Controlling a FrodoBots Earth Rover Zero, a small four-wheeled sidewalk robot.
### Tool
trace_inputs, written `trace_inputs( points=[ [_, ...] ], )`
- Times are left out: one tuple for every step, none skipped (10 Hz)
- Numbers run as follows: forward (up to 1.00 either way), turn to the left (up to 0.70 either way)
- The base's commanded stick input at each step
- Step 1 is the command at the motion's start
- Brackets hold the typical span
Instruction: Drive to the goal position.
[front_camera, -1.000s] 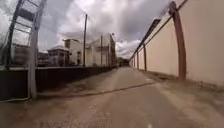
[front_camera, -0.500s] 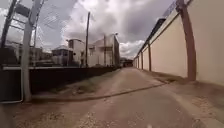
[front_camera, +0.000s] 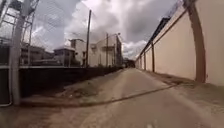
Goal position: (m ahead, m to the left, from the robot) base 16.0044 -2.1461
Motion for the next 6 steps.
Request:
trace_inputs(
  points=[
    [0.60, -0.02],
    [0.60, -0.03],
    [0.60, -0.03],
    [0.60, -0.01],
    [0.60, 0.00],
    [0.60, 0.00]
  ],
)
